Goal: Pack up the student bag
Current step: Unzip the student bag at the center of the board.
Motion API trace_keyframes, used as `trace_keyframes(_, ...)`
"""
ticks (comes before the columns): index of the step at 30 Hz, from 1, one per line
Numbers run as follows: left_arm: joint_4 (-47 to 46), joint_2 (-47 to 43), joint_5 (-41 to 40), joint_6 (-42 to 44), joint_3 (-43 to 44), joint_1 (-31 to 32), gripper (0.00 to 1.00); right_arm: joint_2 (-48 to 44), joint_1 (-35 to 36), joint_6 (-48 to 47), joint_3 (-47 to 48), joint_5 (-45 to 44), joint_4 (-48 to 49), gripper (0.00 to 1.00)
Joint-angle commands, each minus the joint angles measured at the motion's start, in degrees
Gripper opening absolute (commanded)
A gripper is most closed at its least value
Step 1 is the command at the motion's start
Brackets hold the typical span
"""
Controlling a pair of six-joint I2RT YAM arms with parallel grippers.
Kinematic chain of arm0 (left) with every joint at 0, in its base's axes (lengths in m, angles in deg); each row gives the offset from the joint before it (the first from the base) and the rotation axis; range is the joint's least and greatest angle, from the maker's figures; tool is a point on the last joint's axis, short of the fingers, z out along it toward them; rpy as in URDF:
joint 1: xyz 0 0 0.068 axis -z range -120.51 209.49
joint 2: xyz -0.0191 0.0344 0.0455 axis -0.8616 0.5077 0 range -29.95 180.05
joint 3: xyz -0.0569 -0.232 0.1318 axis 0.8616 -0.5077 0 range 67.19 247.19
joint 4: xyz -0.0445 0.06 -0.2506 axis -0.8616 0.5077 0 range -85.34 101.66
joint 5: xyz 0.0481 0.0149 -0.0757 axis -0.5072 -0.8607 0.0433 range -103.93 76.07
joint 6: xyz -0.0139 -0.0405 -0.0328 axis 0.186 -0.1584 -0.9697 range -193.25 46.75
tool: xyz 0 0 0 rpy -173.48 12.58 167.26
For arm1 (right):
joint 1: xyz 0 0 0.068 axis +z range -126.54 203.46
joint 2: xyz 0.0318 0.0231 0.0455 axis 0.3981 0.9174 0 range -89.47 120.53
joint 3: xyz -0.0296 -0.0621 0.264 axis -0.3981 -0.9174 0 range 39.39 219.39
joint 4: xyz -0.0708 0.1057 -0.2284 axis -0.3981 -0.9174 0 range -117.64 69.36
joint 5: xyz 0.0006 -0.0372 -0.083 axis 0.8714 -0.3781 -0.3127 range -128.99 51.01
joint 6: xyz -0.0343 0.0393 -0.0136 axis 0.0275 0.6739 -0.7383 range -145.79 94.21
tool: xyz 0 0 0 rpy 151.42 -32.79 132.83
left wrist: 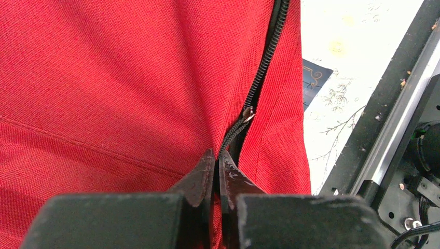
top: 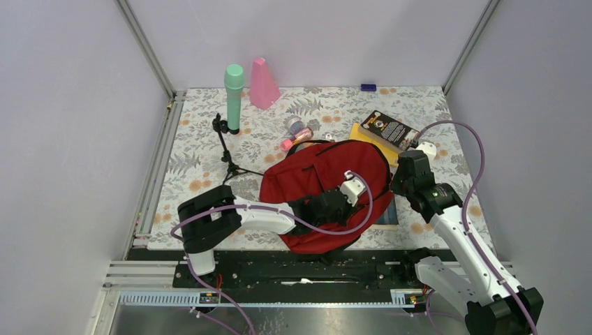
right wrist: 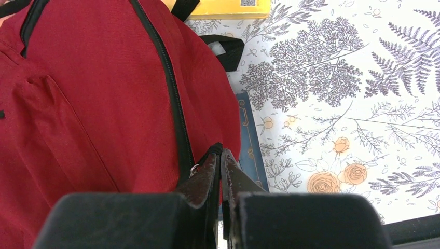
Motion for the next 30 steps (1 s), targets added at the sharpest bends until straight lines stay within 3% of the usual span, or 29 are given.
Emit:
trace_keyframes(1,2.4,-2.7,-0.9,1.1,-2.1,1.0,0.0,1.1,0.0,-0.7,2.1,-2.7,7.3,0.0)
trace_keyframes(30,2.7,-7.0,-3.7,2.3,-9.9,6.3,0.0,7.7,0.0,-2.0,1.6,0.3,12.7,0.0)
